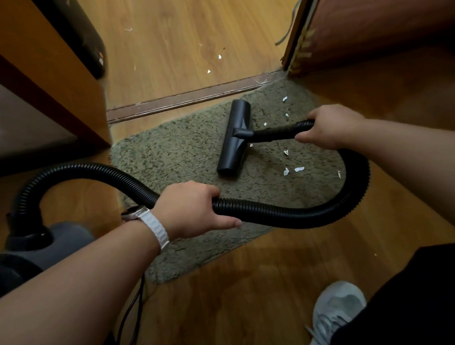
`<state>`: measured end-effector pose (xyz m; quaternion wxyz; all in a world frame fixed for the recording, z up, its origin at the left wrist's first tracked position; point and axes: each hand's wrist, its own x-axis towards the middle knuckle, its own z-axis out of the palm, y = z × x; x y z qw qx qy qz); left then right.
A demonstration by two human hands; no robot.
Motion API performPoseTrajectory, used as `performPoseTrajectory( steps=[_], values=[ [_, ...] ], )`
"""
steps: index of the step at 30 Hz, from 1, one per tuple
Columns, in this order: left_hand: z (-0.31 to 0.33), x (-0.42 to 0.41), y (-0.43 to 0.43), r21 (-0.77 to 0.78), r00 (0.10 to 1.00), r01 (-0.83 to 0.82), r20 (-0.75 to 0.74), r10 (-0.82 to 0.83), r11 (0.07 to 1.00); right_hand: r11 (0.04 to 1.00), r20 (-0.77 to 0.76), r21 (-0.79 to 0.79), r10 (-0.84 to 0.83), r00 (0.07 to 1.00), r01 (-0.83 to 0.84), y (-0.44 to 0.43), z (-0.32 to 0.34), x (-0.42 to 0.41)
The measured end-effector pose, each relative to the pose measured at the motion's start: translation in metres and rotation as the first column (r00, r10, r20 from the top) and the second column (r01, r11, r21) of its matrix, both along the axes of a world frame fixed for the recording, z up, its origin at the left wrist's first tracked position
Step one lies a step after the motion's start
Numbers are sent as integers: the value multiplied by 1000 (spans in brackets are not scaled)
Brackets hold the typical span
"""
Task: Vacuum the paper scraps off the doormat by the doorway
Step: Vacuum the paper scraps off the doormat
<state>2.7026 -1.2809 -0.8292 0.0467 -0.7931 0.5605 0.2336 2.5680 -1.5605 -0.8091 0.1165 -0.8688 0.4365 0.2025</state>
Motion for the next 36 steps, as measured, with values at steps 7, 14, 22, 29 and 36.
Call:
performPoseTrajectory(
  steps=[7,14,22,29,36],
  values=[
    [-1,-1,-2,-13,1000,-26,-13,26,1000,990,10,40,-133,991,132,-13,-9,-6],
    [2,2,2,0,1000,-24,-16,24,1000,976,62,116,-191,980,183,-18,-20,5],
    [1,7,12,7,1000,8,7,-8,1000,972,61,194,-147,987,133,-2,-31,19],
    [0,7,8,3,1000,18,-1,-18,1000,986,41,165,-18,999,11,8,-23,21],
    [-4,6,-1,-25,1000,-6,11,6,1000,993,85,87,-87,993,80,-12,-26,3]
  ],
)
